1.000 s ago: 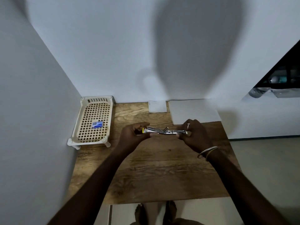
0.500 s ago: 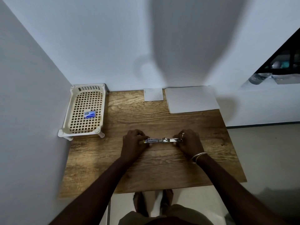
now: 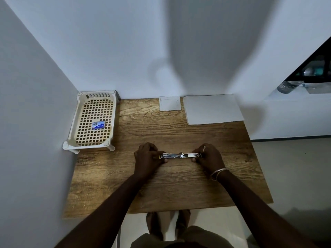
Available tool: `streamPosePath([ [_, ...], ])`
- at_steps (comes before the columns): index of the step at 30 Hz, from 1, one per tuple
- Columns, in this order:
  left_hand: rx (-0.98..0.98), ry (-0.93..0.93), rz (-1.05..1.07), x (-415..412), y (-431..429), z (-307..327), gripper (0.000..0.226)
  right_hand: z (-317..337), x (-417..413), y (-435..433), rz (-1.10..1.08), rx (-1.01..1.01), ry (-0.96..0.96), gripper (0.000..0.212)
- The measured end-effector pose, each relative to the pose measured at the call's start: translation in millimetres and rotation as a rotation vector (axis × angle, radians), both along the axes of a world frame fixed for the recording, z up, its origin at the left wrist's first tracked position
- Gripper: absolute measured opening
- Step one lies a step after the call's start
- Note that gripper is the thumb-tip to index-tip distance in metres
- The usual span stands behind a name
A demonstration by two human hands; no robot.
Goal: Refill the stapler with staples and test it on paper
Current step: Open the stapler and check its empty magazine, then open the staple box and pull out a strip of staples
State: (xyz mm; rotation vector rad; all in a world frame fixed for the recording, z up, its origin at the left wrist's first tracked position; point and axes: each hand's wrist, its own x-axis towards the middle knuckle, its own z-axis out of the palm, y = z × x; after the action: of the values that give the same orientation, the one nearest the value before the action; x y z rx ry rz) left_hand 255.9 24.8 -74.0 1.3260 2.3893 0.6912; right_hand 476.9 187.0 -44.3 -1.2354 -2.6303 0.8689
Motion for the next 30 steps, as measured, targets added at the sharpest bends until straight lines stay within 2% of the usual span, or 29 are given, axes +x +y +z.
streamPosePath([
  [7, -0.004, 0.05, -0.052, -2, -4, -1, 0.037, 0, 0, 7, 0.053, -0.011, -0.004, 0.026],
  [13, -0.025, 0.022, -0.079, -9, -4, 0, 0.043, 2, 0, 6, 0.052, -0.028, 0.008, 0.027],
  [15, -0.039, -0.008, -0.107, -11, -6, 1, 0.054, 3, -1, 5, 0.037, -0.039, -0.004, 0.029],
  [19, -0.024, -0.092, -0.15, -19, -13, 12, 0.084, 13, -1, 3, 0.008, -0.043, 0.001, 0.054],
  [21, 0.036, -0.117, -0.155, -26, -19, 21, 0.091, 23, -7, 3, -0.034, -0.041, 0.08, 0.05],
  [25, 0.186, -0.202, -0.093, -49, -33, 50, 0.077, 51, -42, 2, -0.053, -0.01, 0.196, 0.043],
  [30, 0.339, -0.072, 0.093, -90, -44, 91, 0.042, 76, -118, -9, 0.05, 0.037, 0.28, 0.041],
])
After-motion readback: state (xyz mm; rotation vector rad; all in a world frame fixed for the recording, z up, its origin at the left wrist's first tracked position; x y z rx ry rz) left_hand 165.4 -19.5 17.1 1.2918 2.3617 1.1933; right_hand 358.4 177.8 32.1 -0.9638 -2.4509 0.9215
